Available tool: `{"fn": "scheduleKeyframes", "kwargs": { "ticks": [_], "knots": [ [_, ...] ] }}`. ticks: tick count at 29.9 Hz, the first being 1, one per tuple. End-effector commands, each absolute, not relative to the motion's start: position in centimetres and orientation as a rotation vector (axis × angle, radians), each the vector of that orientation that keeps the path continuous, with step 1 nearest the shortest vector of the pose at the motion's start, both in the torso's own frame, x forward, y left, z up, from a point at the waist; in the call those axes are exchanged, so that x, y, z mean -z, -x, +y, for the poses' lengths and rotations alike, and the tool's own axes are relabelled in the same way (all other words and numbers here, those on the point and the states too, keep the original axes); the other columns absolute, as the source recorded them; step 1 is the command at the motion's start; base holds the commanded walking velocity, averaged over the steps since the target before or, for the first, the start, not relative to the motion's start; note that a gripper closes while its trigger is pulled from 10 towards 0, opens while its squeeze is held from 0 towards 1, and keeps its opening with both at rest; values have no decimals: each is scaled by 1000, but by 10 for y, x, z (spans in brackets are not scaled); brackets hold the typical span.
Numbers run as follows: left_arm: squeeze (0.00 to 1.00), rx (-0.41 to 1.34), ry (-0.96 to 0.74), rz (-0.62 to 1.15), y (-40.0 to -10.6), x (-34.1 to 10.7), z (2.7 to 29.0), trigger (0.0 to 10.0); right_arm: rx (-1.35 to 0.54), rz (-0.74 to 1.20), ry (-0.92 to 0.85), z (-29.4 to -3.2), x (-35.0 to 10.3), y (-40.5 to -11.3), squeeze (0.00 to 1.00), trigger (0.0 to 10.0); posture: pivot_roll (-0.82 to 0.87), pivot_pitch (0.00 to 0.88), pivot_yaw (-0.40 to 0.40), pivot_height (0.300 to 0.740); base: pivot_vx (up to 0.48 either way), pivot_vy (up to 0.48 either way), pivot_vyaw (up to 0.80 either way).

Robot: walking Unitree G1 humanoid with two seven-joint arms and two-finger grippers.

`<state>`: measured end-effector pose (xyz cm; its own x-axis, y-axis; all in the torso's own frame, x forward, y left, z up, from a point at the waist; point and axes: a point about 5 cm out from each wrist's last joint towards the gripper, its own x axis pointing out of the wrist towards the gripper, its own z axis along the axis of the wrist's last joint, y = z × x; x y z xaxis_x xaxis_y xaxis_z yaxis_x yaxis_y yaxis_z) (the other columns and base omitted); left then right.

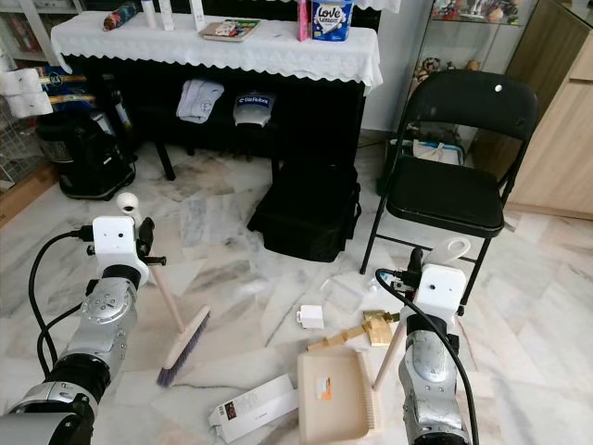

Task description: Sweep floor

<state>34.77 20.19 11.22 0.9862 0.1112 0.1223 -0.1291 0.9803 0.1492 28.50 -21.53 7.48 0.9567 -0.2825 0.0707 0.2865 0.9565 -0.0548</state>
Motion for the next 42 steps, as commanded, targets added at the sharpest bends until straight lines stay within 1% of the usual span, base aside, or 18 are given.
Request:
{"fn": "scheduleKeyframes", "kwargs": {
  "ticks": [1,7,17,24,29,42],
  "knots": [
    [0,-123,-205,-160,-352,-125,206,10000,294,-95,73,-218,-83,-286,0,10000,-32,24,4,740,0,0,0],
    [0,-143,-219,-151,-352,-125,214,10000,277,-81,140,-222,-80,-281,0,10000,-39,44,4,740,0,0,0],
    [0,-147,-222,-137,-348,-120,214,10000,330,-49,169,-236,-74,-275,0,10000,-40,60,2,740,0,0,0],
    [0,-145,-218,-131,-347,-118,214,10000,286,-91,146,-231,-79,-280,0,10000,-43,57,1,740,0,0,0],
    [0,-158,-210,-102,-345,-111,216,10000,280,-83,137,-227,-76,-283,0,10000,-40,50,1,740,0,0,0],
    [0,-197,-189,-83,-343,-106,224,10000,289,-57,139,-231,-67,-283,0,10000,-38,22,0,740,0,0,0]
  ]
}}
